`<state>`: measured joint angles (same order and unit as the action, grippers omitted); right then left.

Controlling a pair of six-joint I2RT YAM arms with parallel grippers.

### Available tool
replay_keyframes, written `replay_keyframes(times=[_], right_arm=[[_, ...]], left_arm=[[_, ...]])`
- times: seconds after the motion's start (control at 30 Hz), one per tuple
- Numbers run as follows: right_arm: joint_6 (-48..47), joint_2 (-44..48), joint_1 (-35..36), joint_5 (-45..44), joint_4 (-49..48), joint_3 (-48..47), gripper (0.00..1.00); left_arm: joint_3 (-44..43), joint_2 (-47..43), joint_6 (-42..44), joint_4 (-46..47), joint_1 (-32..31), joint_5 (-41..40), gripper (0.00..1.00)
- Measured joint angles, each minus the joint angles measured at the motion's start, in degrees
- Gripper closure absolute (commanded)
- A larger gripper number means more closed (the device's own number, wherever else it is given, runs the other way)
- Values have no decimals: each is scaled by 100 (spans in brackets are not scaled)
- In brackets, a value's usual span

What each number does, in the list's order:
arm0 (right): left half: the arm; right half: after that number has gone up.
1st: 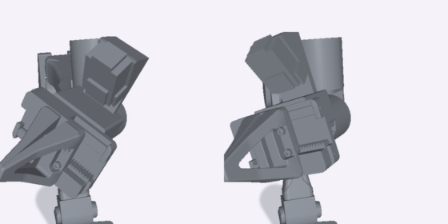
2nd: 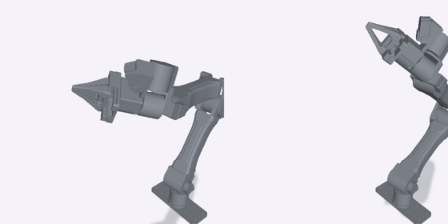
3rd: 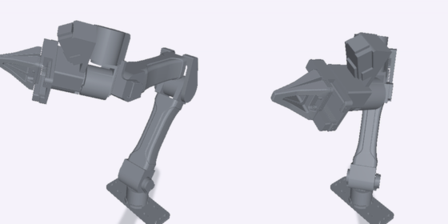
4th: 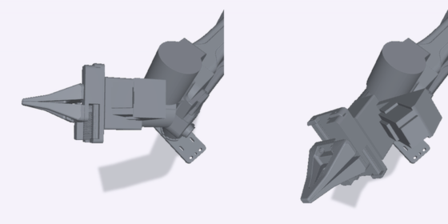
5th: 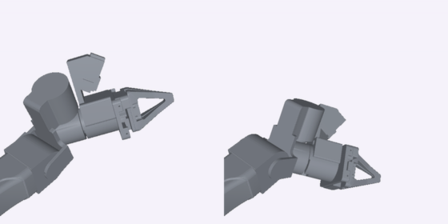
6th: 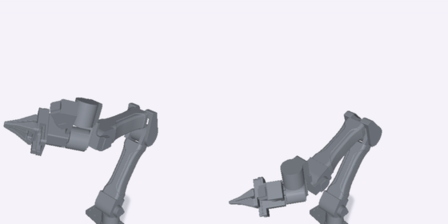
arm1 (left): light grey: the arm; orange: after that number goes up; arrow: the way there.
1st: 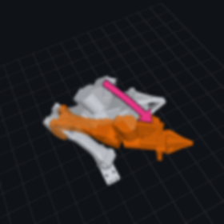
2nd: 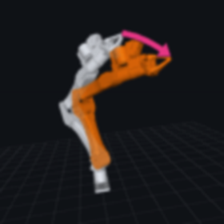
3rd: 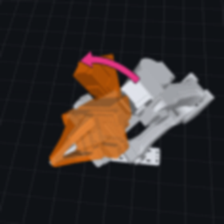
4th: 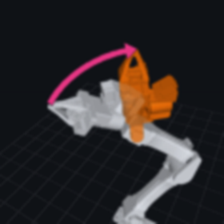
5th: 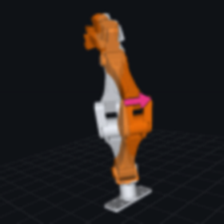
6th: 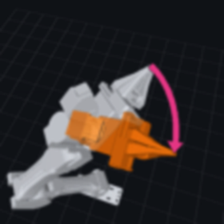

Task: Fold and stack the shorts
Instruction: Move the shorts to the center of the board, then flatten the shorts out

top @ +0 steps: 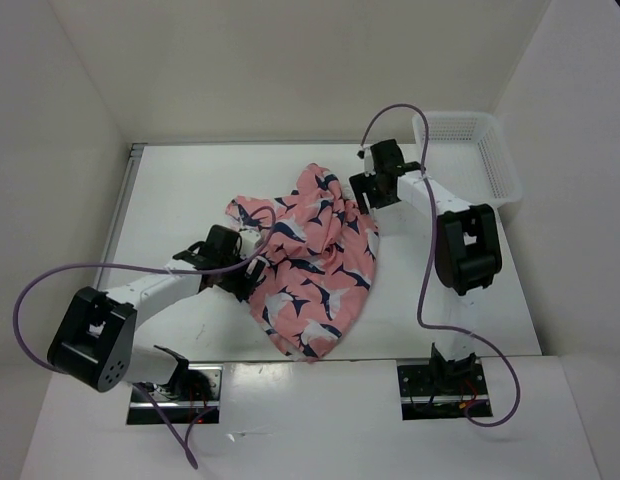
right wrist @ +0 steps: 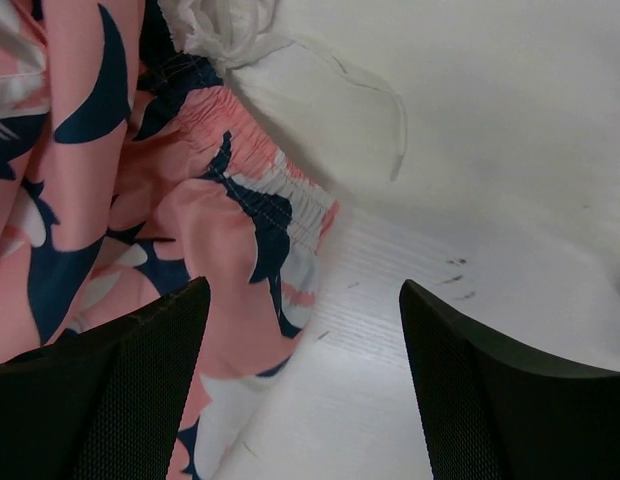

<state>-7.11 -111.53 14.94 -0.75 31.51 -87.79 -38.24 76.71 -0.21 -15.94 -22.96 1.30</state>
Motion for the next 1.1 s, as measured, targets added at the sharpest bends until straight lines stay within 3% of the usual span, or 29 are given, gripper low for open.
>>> replay_keyframes(times=[0.13, 0.23, 0.27, 0.3, 0.37, 0.4, 0.43, 0.6, 0.67, 0.73, 0.77, 0.8, 0.83, 0.87, 0.9, 1.1], right_arm=[[26, -431, -11, 61, -118, -7, 20], [92, -671, -11, 72, -179, -9, 26], [118, -741, -11, 66, -205, -22, 28], [142, -807, -11, 52, -236, -35, 33], [192, -925, -11, 4, -278, -59, 38], [236, -957, -11, 4, -286, -79, 46], [256, -957, -11, -26, -313, -79, 49], [354, -750, -11, -59, -544, 273, 92], [356, -452, -11, -31, -520, 614, 97], [382, -68, -11, 87, -396, 994, 94], [391, 98, -11, 175, -330, 1128, 85], [411, 260, -11, 297, -308, 1268, 42], [457, 389, -11, 407, -254, 1362, 31], [455, 511, -11, 535, -203, 1425, 25], [463, 599, -11, 695, -177, 1458, 21], [457, 717, -11, 1075, -149, 1443, 26]], left_arm=[[66, 192, 0, 109, 0, 140, 17], [76, 240, -11, 229, 0, 382, 43], [87, 240, 9, 306, 0, 466, 56], [96, 243, 17, 358, 0, 533, 76], [109, 243, -7, 474, 0, 632, 94], [114, 243, -15, 535, 0, 649, 100], [116, 243, -9, 634, 0, 614, 100], [111, 260, -2, 1370, 396, 151, 100], [11, 317, -9, 1611, 874, -2, 100], [-195, 448, -2, 1967, 1438, -188, 100], [-354, 529, -7, 2122, 1703, -278, 76], [-533, 605, 22, 2269, 1910, -356, 45], [-726, 667, 37, 2374, 2092, -448, 18], [-938, 713, 37, 2415, 2223, -516, 6], [-1147, 723, 28, 2376, 2275, -553, 0], [-1674, 258, 7, 1235, 1648, -402, 4]])
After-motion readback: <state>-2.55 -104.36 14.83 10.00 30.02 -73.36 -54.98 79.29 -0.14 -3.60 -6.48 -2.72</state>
